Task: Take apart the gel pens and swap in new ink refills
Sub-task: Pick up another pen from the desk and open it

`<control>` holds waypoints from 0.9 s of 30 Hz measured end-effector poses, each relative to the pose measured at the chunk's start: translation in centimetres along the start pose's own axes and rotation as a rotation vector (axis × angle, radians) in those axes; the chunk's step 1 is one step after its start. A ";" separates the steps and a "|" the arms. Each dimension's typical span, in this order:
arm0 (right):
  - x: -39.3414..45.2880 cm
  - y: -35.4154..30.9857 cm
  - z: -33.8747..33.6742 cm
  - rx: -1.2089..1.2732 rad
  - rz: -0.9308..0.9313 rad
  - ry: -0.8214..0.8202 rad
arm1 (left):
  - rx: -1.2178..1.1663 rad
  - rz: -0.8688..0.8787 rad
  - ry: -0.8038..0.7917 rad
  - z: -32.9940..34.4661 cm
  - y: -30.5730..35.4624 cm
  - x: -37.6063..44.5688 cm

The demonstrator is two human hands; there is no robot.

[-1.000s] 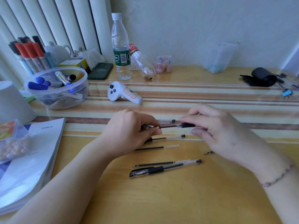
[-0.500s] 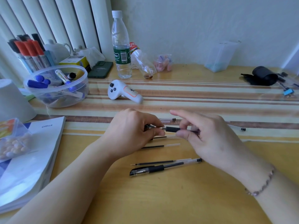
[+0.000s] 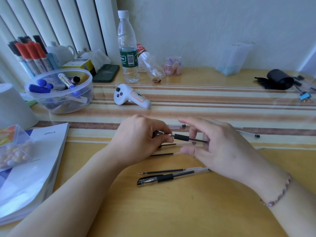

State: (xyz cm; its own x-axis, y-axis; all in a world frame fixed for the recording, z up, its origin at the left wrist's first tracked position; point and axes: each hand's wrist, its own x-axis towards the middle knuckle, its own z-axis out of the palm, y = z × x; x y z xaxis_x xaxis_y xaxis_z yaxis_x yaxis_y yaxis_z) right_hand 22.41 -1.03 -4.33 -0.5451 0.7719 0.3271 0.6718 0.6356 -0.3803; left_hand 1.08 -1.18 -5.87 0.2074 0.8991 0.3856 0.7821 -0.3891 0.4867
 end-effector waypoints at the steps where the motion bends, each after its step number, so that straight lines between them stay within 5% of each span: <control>1: 0.0 0.0 0.0 -0.036 -0.010 0.014 | 0.004 -0.003 -0.001 -0.1 -0.1 0.0; 6: 0.1 0.2 0.0 -0.041 -0.027 0.160 | 0.000 0.071 0.041 0.2 -0.1 0.1; 11: 0.0 0.2 -0.3 -0.080 -0.002 0.076 | -0.013 0.146 0.054 0.1 0.1 0.0; 18: 0.4 1.8 -0.9 -0.010 0.069 0.149 | -0.191 -0.009 -0.164 -0.5 -0.2 0.0; 27: 0.4 2.2 -0.7 0.026 0.040 0.203 | -0.179 -0.062 -0.028 -0.5 -0.4 0.5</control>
State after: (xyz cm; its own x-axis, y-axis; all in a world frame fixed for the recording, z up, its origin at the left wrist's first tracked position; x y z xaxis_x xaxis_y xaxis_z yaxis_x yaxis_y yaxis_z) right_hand 24.03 0.69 -4.46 -0.4041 0.7802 0.4775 0.6764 0.6063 -0.4182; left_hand 0.59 -0.71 -5.52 0.1806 0.9267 0.3295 0.6774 -0.3601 0.6415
